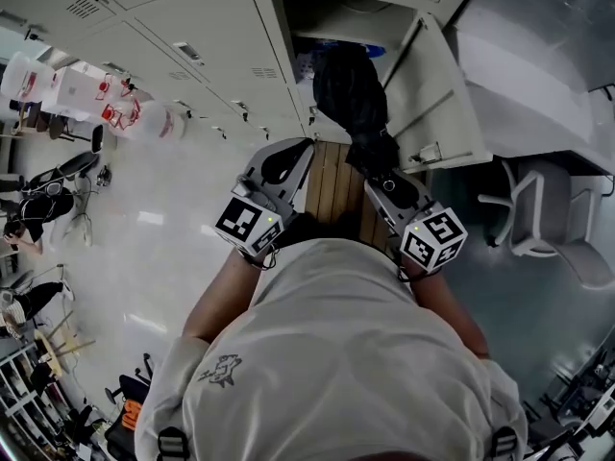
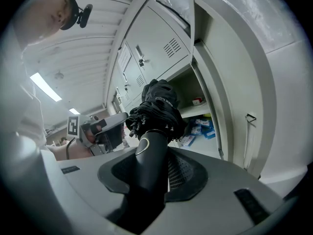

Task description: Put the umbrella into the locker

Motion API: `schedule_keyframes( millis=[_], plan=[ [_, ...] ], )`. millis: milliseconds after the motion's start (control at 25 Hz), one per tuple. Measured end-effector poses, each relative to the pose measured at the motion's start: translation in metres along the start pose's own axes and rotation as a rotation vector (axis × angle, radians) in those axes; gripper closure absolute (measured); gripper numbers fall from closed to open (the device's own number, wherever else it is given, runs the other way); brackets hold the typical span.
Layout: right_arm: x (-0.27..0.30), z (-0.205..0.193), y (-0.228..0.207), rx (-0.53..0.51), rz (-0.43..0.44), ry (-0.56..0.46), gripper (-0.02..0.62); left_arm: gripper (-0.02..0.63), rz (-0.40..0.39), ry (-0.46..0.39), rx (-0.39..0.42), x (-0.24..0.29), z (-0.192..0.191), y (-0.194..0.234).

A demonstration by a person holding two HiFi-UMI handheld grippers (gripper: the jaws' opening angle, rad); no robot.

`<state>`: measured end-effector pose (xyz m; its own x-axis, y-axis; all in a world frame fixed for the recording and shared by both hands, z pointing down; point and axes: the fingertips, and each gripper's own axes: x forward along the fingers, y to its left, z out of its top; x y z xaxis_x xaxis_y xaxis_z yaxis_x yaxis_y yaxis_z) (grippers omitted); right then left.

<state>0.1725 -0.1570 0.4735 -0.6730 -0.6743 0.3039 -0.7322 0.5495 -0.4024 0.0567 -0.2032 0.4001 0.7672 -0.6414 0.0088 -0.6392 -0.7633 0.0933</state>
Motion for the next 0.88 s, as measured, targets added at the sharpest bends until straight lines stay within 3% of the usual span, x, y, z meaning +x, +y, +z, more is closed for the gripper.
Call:
schedule_keyframes(
  millis=[560,880],
  plan=[
    [0.039,0.004,-0.016,0.044,-0.059,0.03,0.434,0.595,-0.066,0.041,0.021,0.028,-0.005,0.056],
    [0.073,-0.008,-0.025,0.03,-0.136,0.059,0.434,0.594,-0.125,0.04,0.03,0.026,-0.004,0.09]
  ],
)
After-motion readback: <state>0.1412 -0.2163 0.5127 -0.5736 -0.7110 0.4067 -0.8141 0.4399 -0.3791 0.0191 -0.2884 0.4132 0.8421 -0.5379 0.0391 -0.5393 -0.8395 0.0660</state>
